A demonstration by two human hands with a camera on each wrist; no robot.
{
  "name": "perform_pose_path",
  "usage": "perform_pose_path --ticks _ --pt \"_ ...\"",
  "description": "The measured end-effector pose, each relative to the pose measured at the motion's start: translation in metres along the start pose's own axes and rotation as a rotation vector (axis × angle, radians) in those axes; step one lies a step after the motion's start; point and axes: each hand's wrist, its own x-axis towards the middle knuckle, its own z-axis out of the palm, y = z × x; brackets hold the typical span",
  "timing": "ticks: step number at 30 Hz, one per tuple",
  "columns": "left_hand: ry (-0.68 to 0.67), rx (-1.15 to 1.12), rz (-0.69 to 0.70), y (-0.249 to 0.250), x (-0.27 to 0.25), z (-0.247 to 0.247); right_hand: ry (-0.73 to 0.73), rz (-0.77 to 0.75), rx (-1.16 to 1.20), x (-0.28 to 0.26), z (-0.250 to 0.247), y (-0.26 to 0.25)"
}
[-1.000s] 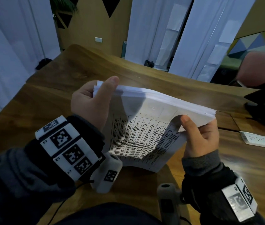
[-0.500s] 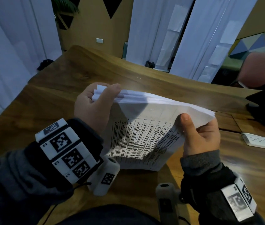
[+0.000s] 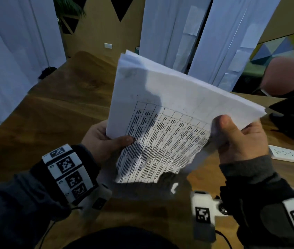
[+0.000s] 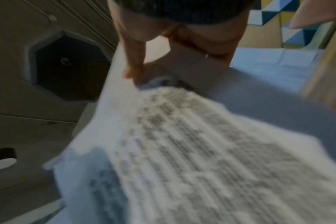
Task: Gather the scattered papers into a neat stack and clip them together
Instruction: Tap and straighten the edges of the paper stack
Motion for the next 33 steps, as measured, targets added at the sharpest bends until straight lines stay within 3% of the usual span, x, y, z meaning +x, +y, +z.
perform_pose_path --ticks 3,5,10,15,17,19,21,25,28,30,33 --pt "-0.021 -0.040 0.042 0.007 0.002 -0.004 -0.273 0.182 -0.020 -0.009 -0.010 0.019" --pt "0.015 -0.049 0.054 0.007 0.005 -0.005 -0.359 0.267 -0.153 -0.021 -0.010 0.039" --pt "0.311 0.279 0.149 -0.006 0.006 0.001 0.004 0.294 -0.105 -0.034 0.010 0.065" --pt "0.319 0.470 0.375 -0.004 -0.007 0.019 0.145 0.131 -0.297 -0.036 0.034 0.058" --pt "0.365 0.613 0.503 -0.005 -0.009 0.022 0.173 0.046 -0.309 -0.035 0.036 0.054" --pt "0.374 0.612 0.514 -0.007 -0.011 0.021 0.169 0.012 -0.332 -0.035 0.035 0.053" --pt "0.375 0.558 0.418 -0.014 -0.011 0.015 0.164 0.056 -0.369 -0.036 0.030 0.055" --pt "0.377 0.525 0.176 -0.032 -0.011 0.007 0.213 0.294 -0.440 -0.042 0.014 0.070" --pt "0.330 0.524 0.133 -0.039 -0.011 0.008 0.233 0.292 -0.439 -0.042 0.009 0.076" --pt "0.385 0.524 0.163 -0.032 -0.013 0.011 0.203 0.246 -0.423 -0.041 0.012 0.068" --pt "0.456 0.660 0.425 -0.013 -0.012 0.015 0.153 0.121 -0.445 -0.040 0.017 0.048"
